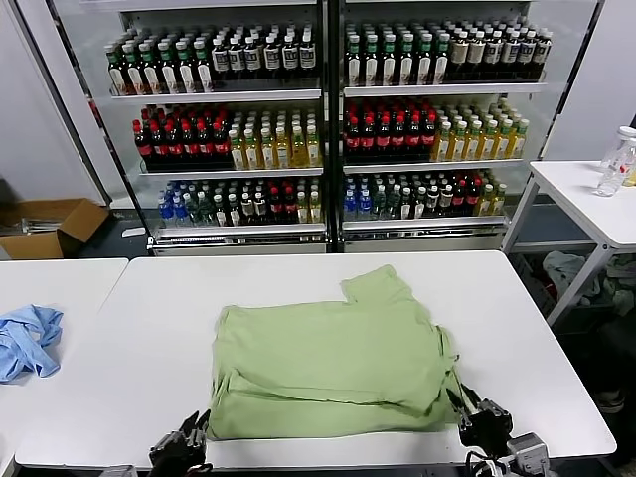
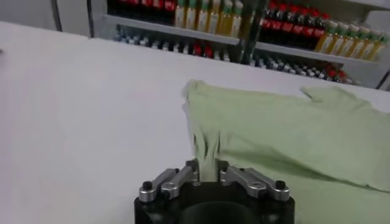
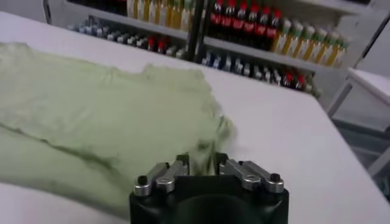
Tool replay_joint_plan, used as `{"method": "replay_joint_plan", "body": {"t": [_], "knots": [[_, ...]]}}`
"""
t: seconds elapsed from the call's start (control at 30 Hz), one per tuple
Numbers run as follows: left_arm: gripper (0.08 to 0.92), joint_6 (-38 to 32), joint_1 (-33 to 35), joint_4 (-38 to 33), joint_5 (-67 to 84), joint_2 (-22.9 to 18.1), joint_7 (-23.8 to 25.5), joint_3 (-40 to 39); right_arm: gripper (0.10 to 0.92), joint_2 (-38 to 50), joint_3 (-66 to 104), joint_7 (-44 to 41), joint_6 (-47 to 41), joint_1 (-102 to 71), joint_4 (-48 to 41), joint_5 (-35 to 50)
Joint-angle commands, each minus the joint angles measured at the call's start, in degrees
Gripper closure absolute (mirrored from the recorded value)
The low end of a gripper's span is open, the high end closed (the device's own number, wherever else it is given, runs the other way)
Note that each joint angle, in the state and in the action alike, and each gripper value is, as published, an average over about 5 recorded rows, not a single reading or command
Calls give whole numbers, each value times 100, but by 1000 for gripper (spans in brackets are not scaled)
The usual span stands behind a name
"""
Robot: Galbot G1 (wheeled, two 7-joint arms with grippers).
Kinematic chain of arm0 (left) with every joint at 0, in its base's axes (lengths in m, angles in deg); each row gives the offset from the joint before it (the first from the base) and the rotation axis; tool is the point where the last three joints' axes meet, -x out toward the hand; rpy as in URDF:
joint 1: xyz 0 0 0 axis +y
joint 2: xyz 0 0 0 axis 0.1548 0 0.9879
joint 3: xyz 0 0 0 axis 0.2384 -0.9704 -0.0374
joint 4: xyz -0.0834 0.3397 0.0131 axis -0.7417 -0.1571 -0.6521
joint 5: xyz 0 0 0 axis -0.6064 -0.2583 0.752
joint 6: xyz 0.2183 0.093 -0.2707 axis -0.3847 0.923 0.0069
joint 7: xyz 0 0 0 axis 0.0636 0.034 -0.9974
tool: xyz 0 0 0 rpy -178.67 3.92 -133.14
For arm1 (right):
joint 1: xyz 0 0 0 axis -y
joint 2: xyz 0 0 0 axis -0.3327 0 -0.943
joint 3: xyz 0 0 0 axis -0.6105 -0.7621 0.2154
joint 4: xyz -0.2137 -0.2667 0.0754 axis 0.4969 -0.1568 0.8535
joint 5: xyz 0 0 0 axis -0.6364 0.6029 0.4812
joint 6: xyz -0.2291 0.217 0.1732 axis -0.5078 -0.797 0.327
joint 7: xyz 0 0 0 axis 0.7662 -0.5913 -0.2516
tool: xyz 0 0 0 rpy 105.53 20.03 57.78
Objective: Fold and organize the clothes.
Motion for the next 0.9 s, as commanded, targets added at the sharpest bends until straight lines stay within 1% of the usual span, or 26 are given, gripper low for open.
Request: {"method": "replay_joint_plan", "body": {"t": [0.03,0.17,0.3,0.4,0.5,0.6,0.73,0.9], "knots": [[627,-27,-824,-106,407,495,-187,175,485,165,-313,101,-15,1486,-413,691],[514,76,-2018,837,712,709,-344,-178,372,130,-1300,233,-281,3266,-1691,1131],[393,146,-3285,1925,814,785,-408,-665,258,-34,-2149,245,-377,4756,-3041,1324],[315,169,-4039,2650,779,779,-402,-1080,213,-236,-2582,187,-377,5499,-3964,1371],[240,170,-4701,3360,666,733,-403,-1468,204,-480,-2942,101,-372,6040,-4751,1367],[189,147,-5259,4037,471,682,-405,-1801,203,-762,-3247,44,-395,6532,-5374,1368],[178,128,-5707,4610,285,648,-418,-2069,203,-1147,-3513,-33,-453,7025,-6041,1357],[177,123,-5848,4815,236,652,-444,-2142,203,-1553,-3612,-105,-502,7353,-6743,1328]]}}
